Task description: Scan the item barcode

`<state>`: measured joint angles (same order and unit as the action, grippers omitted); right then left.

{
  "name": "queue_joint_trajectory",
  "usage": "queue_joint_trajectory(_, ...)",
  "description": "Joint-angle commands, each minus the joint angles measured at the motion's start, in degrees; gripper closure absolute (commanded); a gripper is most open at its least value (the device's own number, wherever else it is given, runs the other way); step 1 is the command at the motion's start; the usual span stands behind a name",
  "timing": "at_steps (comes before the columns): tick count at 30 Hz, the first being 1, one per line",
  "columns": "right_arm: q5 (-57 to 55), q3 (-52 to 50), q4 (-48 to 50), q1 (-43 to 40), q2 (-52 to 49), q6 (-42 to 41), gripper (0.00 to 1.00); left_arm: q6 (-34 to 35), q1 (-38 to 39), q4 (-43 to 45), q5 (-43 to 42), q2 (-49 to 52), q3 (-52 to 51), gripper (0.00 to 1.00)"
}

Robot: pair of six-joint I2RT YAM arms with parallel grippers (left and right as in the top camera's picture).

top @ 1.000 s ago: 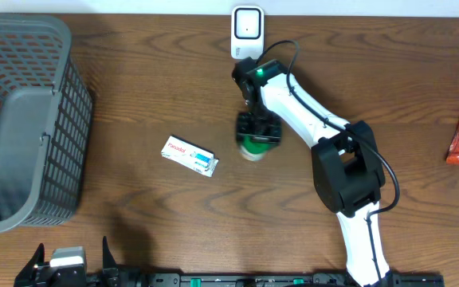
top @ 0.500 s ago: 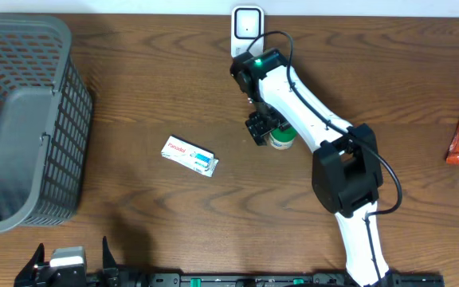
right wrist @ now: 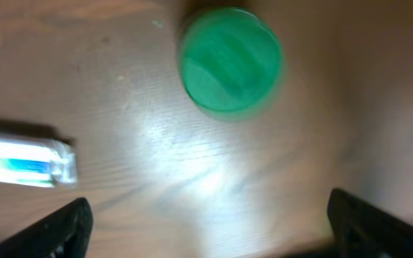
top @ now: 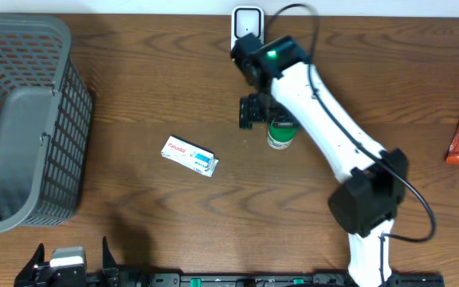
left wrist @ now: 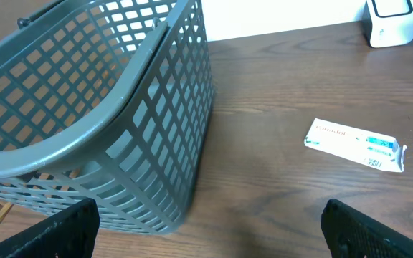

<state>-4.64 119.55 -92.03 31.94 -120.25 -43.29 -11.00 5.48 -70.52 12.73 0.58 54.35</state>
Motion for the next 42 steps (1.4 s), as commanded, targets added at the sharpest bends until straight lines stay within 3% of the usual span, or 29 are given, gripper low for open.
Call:
queue_joint_trajectory(1,5.2,0.0,-2.7,-1.6,1.8,-46.4,0.01,-0.8,0.2,0.0,-0.1,-0.4,-0.1,0.01)
queue_joint_trajectory(4,4.5,-4.1,-0.9,-1.5,1.8,-66.1,0.01,-0.8,0.2,0.0,-0.1,-0.4,-0.1,0.01)
queue_joint_trajectory(6,4.5,-7.1,1.8,-1.5,1.8,-72.1,0.01,-0.8,0.2,0.0,-0.1,-0.4,-0.1,0.01)
queue_joint_trajectory(14,4.4,-20.7,21.2,-4.0,1.8,-74.1,0.01,-0.8,0.2,0.0,-0.1,-0.4,-0.1,0.01)
queue_joint_trajectory(20,-0.9,-23.4,24.1,-6.8,1.8,-74.0,0.01,-0.8,0.2,0.0,-0.1,-0.4,-0.1,0.01)
queue_joint_trajectory(23,-1.1,-23.7,24.5,-7.4,1.8,-71.5,0.02,-0.8,0.2,0.0,-0.1,-0.4,-0.1,0.01)
queue_joint_trajectory(35,-1.1,-23.7,26.7,-6.6,1.4,-59.1,0.34,-0.8,0.2,0.0,-0.1,-0.4,-0.1,0.01)
queue_joint_trajectory(37,-1.1,-23.7,26.7,-6.6,1.4,-55.5,0.36,-0.8,0.2,0.0,-0.1,-0.4,-0.1,0.01)
queue_joint_trajectory(42,-0.9,-23.5,26.7,-6.8,1.6,-34.6,0.37,-0.8,0.2,0.0,-0.1,-0.4,-0.1,0.01)
